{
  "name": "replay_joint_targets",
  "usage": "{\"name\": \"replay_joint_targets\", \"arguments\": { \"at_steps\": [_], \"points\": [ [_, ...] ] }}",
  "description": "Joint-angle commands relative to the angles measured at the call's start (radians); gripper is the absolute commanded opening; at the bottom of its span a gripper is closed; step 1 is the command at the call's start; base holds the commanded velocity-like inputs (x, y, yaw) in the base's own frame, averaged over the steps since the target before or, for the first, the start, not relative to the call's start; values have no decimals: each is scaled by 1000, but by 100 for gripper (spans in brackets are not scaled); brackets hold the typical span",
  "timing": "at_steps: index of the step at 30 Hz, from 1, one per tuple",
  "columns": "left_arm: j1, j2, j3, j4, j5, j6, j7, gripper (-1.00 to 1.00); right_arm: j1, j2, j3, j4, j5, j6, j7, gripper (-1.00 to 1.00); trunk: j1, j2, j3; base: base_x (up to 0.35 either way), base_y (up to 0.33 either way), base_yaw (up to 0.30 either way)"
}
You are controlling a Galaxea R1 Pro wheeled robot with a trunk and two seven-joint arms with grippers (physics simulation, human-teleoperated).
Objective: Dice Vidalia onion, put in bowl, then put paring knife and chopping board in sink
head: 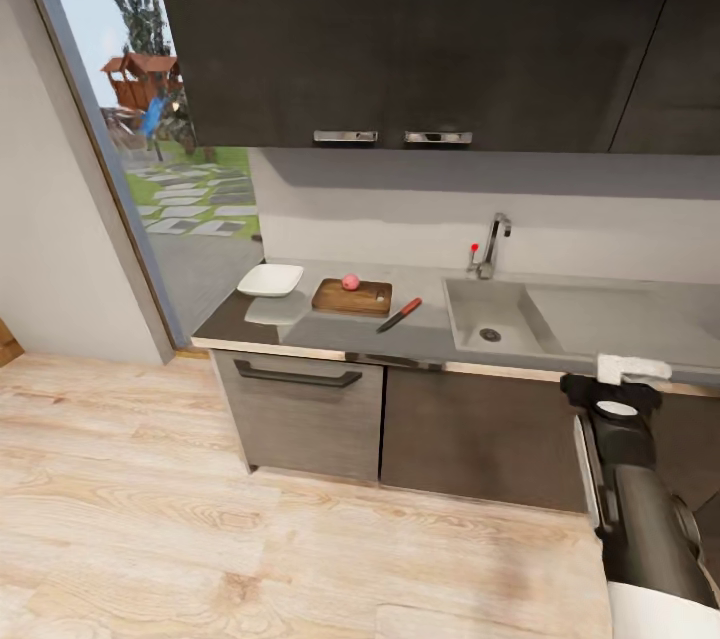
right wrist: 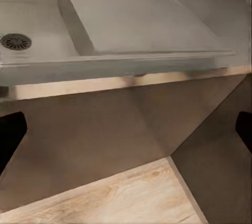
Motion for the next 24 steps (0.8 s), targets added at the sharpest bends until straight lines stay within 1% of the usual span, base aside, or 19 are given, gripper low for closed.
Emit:
{"name": "replay_joint_targets", "arguments": {
  "at_steps": [1,2,4,5,7,8,9,11,12,14,16,17,20,24],
  "points": [
    [0,0,1,0,10,0,-10,100,-28,-1,6,-2,3,30,-2,100,1,-2,-2,0,0,0],
    [0,0,0,1,10,0,-10,100,-73,-2,23,-3,7,73,-1,100,1,-2,-2,0,0,0],
    [0,0,-1,2,10,0,-10,100,-147,-4,79,-4,11,144,1,100,1,-2,-2,0,0,0],
    [0,0,-1,2,10,0,-10,100,-161,-4,95,-4,11,157,4,100,1,-2,-2,0,0,0],
    [0,0,-1,3,10,0,-10,100,-200,-8,151,-4,12,189,25,100,1,-2,-2,73,0,0],
    [0,0,-2,3,10,0,-10,100,-221,-14,188,-4,15,206,123,100,1,-2,-2,271,0,0],
    [0,0,-2,3,10,0,-10,100,-224,-23,193,-4,15,208,170,100,1,-2,-2,291,0,0],
    [0,0,-3,4,10,0,-10,100,-227,-59,199,-3,16,211,272,100,1,-2,-2,308,0,0],
    [0,0,-3,4,10,0,-10,100,-227,-69,200,-3,16,211,298,100,1,-2,-2,315,0,0],
    [0,0,-4,6,10,0,-10,100,-228,-106,201,-3,16,212,389,100,1,-2,-2,321,0,0],
    [0,0,-4,12,10,0,-10,100,-228,-121,202,-2,17,212,435,100,1,-2,-2,322,0,0],
    [0,0,-4,15,10,0,-10,100,-228,-128,203,-3,17,212,454,100,1,-2,-2,308,0,0],
    [0,0,-4,19,10,0,-10,100,-228,-135,204,-3,17,210,478,100,1,-2,-2,294,0,0],
    [0,0,-4,21,10,0,-10,100,-228,-136,206,-3,18,209,486,100,1,-2,-2,283,0,0]
  ]
}}
